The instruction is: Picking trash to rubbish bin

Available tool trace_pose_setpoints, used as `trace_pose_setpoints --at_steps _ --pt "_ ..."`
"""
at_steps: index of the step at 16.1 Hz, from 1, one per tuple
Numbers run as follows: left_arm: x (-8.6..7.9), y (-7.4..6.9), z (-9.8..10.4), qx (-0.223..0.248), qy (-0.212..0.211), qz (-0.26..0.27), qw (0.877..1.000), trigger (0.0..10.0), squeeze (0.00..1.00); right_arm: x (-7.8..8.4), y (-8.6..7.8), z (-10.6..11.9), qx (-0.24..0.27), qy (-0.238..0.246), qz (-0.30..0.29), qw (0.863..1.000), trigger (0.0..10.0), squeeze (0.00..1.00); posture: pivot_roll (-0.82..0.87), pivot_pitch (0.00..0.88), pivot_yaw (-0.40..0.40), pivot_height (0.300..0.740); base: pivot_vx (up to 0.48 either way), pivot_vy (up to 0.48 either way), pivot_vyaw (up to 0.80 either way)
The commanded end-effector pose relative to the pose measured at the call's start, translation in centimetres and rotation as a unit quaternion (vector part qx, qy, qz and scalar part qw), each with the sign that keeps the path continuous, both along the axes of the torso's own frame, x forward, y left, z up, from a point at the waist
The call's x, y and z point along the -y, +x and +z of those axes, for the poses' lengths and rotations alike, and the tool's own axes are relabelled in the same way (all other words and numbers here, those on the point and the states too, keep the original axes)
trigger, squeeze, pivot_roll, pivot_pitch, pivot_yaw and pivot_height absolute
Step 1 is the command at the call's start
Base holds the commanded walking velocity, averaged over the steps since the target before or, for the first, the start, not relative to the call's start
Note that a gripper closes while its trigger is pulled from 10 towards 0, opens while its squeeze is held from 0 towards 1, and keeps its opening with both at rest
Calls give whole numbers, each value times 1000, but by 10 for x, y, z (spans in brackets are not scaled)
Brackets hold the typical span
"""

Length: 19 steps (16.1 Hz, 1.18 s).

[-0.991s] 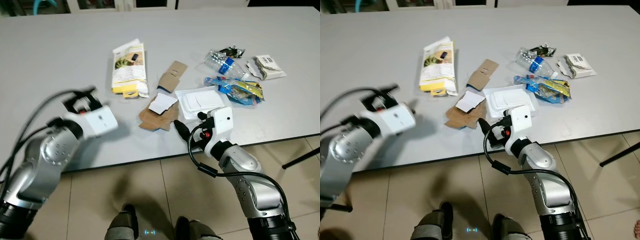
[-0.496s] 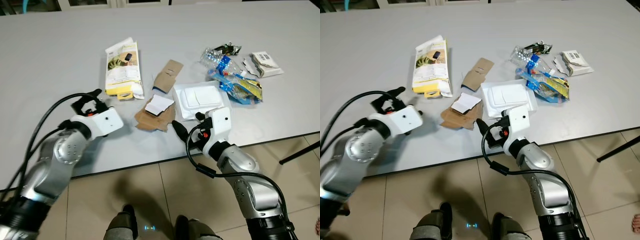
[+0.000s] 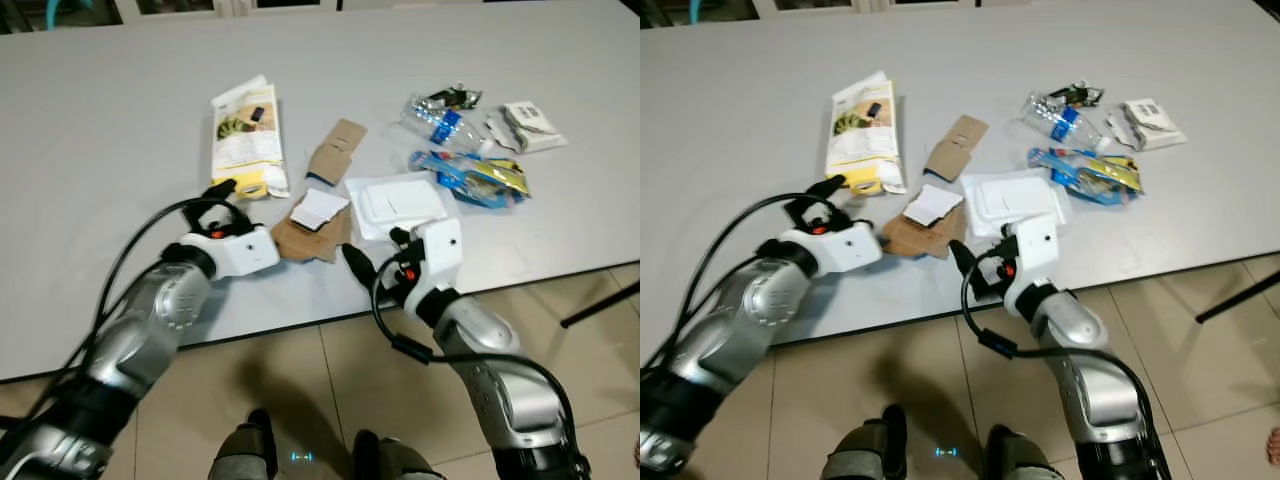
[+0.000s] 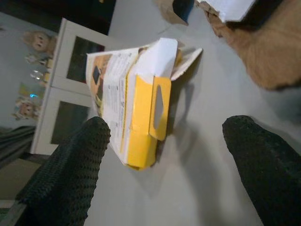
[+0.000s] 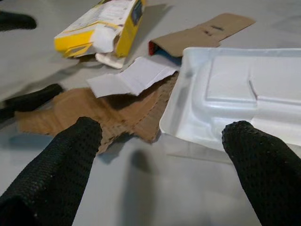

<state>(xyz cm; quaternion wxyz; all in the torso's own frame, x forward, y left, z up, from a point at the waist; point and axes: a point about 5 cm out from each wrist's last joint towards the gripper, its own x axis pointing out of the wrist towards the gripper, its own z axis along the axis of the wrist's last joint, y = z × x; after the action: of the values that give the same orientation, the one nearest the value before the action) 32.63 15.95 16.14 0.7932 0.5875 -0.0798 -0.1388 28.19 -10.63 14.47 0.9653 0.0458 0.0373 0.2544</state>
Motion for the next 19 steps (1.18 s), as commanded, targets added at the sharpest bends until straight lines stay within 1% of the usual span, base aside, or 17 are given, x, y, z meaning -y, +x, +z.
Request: trace_pose_setpoints --at_steps 1,3,5,7,9,10,12,14,17,19 --pt "5 -5 -25 -44 20 -9 999 10000 0 -2 -4 -1 -8 5 5 1000 10000 0 -36 261 -24 740 0 0 0" --pt "3 -1 -24 -32 31 1 999 10000 0 -2 -6 -1 -11 8 2 1000 10000 0 -41 273 -21 740 0 0 0" --pt "0 6 -23 -9 58 18 998 10000 0 -3 -8 -2 -15 9 3 1000 10000 0 -41 274 -21 740 0 0 0" --pt "-4 11 -22 0 68 34 997 10000 0 -4 -8 -2 -15 10 4 1000 10000 0 -43 272 -22 740 0 0 0" --pt "-14 25 -18 18 82 70 994 10000 0 -4 -8 -1 -15 10 3 1000 10000 0 -50 256 -21 740 0 0 0" --pt "-15 27 -17 19 84 75 993 10000 0 -4 -9 -1 -15 10 3 1000 10000 0 -50 256 -21 740 0 0 0" --pt "-22 37 -13 33 86 99 991 10000 0 -3 -9 1 -12 7 3 1000 10000 0 -60 249 -24 740 0 0 0" --pt "-26 41 -15 32 84 107 990 10000 0 -4 -8 6 -6 8 9 1000 10000 0 -65 250 -31 740 0 0 0" --pt "-28 49 -16 44 82 119 989 10000 0 -5 -8 12 2 9 15 1000 10000 0 -74 255 -44 740 0 0 0" --pt "-26 52 -16 50 71 120 989 10000 0 -6 -7 15 5 9 20 1000 10000 0 -76 258 -51 740 0 0 0"
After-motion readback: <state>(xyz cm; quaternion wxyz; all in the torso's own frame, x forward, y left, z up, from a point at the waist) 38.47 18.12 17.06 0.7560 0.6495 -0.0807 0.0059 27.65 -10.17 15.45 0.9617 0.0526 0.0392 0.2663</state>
